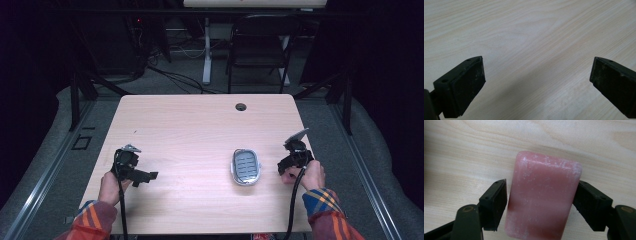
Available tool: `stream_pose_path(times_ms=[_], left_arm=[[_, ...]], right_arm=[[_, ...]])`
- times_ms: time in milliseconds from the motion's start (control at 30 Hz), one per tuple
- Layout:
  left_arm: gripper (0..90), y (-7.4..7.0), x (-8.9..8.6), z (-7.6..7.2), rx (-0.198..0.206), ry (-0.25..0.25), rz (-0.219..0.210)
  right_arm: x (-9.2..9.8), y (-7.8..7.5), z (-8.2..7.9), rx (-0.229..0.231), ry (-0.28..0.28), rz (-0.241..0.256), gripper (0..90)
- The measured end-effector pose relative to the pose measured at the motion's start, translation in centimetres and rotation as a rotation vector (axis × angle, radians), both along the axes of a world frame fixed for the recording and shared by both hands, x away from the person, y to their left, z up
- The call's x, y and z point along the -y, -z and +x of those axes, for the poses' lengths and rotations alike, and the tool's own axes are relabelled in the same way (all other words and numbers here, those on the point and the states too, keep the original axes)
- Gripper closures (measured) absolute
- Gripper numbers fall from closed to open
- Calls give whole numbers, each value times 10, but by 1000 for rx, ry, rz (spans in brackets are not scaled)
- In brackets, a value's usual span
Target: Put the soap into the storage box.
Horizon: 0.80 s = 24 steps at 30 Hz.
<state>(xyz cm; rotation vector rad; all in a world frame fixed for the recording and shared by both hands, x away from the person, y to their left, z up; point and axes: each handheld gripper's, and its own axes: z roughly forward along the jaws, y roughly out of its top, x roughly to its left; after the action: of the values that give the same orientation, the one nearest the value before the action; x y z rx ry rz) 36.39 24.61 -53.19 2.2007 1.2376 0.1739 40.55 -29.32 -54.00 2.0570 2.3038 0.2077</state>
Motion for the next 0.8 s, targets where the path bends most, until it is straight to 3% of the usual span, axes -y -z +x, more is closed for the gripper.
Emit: stream_pose_path(times_ms=[67, 133, 300, 367, 800], left_arm=[[0, 0, 0, 0, 1, 2, 1], [0, 0, 0, 0, 0, 1, 0], [0, 0, 0, 0, 1, 4, 3], [0, 0, 0, 0, 1, 6, 1], [0, 0, 0, 0, 4, 9, 2]], right_arm=[[1, -1, 1, -22, -14, -9, 323], [1, 1, 0, -11, 0, -2, 331], [-1, 2, 1, -35, -26, -29, 353], [-2, 3, 1, -15, -19, -24, 360], [-4, 1, 1, -31, -59, -53, 365]])
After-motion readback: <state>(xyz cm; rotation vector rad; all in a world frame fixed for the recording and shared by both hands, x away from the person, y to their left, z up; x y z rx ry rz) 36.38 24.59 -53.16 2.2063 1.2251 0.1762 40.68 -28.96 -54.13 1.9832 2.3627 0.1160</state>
